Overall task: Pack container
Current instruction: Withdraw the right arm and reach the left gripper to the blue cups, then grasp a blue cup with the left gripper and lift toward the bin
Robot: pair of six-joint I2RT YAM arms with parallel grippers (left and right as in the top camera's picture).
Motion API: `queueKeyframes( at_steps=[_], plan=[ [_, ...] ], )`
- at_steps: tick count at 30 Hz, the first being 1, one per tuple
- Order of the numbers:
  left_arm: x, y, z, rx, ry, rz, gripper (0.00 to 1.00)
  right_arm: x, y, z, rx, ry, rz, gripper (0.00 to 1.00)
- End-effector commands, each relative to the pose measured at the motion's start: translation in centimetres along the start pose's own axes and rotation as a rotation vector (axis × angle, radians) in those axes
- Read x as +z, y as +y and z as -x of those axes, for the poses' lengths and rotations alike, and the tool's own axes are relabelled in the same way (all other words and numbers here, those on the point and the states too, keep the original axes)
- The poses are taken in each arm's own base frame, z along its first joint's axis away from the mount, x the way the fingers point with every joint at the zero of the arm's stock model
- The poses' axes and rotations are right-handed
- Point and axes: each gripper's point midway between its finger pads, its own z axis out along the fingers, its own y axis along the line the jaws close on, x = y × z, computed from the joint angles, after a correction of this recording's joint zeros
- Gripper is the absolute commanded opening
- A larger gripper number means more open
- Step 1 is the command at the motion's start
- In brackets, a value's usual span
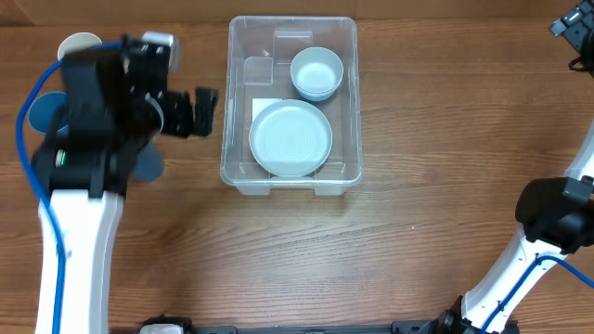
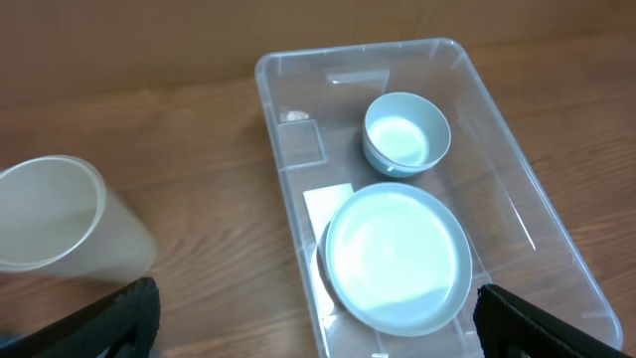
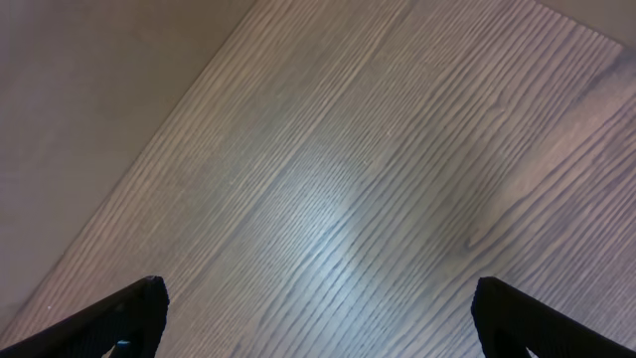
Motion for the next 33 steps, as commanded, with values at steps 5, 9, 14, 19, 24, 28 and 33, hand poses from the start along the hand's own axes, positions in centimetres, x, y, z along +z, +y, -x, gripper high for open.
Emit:
queueKeyframes(
  at_steps=[5,9,14,19,24,28,33],
  plan=[
    [3.3,7.1,-5.1,-0.266,0.283,0.29,0.96,-1.5,0.2,0.9,0.01,-0.041,0.018,1.0],
    [3.8,9.7,-7.4,-0.318,0.371,0.357,0.97,-1.5,0.2,0.9,0.01,-0.041,0.018,1.0],
    [7.4,11.3,-10.8,-0.349,0.51,0.369,0.95,-1.5,0.2,0.9,0.01,-0.041,0.018,1.0],
    [10.4,13.1,-14.4,-0.354,0.642,0.416,0.82,-1.5,0.2,0.9,0.01,-0.041,0.018,1.0],
    [11.0,13.2,-14.7,-0.357,0.656,0.412,0.04,-1.5,0.2,0.9,0.011,-0.041,0.018,1.0],
    [9.3,11.8,-11.6,-0.372,0.616,0.382,0.04,-1.5,0.2,0.9,0.01,-0.041,0.018,1.0],
    [5.0,6.3,-3.2,-0.265,0.412,0.293,0.04,-1.5,0.2,0.9,0.01,-0.041,0.018,1.0]
  ],
)
